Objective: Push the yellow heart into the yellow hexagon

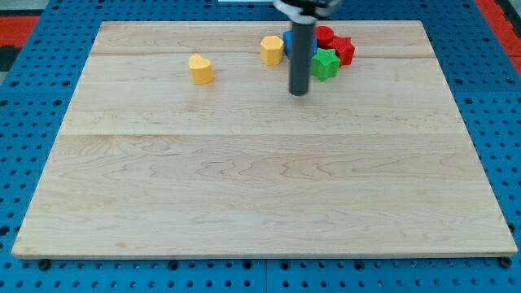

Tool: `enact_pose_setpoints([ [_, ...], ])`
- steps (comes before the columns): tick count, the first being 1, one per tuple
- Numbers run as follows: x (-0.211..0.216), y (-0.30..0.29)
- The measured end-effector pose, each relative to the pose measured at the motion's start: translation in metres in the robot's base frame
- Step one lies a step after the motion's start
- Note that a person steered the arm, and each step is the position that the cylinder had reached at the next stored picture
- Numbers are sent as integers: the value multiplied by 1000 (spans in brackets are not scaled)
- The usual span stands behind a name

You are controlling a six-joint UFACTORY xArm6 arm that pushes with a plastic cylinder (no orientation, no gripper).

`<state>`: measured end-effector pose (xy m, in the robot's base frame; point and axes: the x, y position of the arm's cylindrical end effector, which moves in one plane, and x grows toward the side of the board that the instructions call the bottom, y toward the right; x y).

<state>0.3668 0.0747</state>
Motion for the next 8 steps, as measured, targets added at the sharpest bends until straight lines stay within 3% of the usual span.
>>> enact_pose_setpoints([
  [1, -9, 33],
  [2, 20, -31],
  [3, 41, -158],
  [4, 25, -239],
  [5, -9, -246],
  [6, -26, -212],
  [8, -28, -151],
])
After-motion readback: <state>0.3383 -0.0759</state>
